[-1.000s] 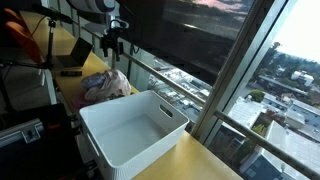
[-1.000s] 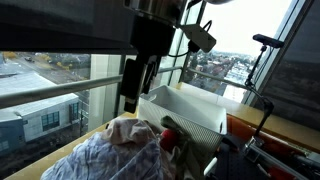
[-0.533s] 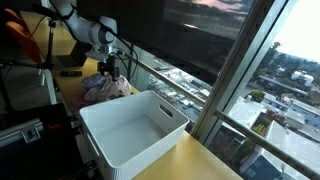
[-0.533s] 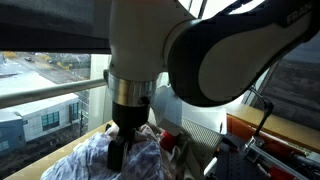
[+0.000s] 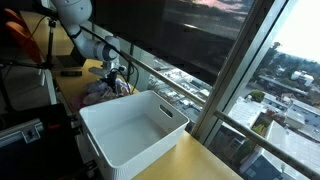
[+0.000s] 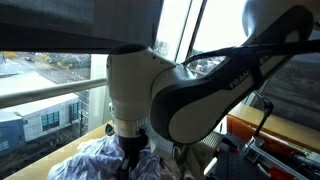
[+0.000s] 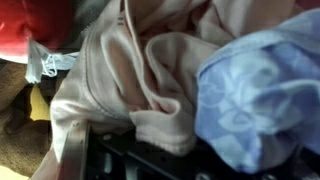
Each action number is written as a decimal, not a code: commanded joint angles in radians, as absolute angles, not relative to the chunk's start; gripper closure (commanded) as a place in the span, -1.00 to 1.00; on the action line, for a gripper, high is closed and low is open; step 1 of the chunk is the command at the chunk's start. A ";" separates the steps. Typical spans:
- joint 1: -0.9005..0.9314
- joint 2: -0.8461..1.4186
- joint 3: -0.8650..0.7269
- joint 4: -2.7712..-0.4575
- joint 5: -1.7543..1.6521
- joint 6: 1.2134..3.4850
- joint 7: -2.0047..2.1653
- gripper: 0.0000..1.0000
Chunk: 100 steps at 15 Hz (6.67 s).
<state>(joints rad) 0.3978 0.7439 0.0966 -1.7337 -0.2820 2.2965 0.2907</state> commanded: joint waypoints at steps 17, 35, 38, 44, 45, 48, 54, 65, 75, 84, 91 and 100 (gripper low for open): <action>0.207 0.006 0.088 -2.013 -0.177 2.088 0.319 1.00; -0.051 -0.193 -0.040 -1.844 -0.126 1.954 0.155 1.00; -0.056 -0.174 -0.045 -1.879 -0.114 1.968 0.153 1.00; -0.083 -0.163 -0.081 -1.862 -0.114 1.940 0.133 1.00; -0.089 -0.166 -0.086 -1.847 -0.116 1.933 0.130 1.00; -0.101 -0.199 -0.091 -1.791 -0.129 1.901 0.129 1.00; -0.099 -0.241 -0.075 -1.680 -0.144 1.832 0.141 1.00; -0.079 -0.251 -0.040 -1.913 -0.130 1.903 0.148 1.00; -0.079 -0.127 -0.044 -2.017 -0.158 2.044 0.124 0.34; -0.032 -0.134 0.005 -2.038 -0.201 2.061 0.153 -0.94; 0.104 -0.066 0.142 -2.149 -0.186 2.164 0.239 -1.00; 0.273 0.275 0.207 -2.038 -0.365 2.316 0.377 -1.00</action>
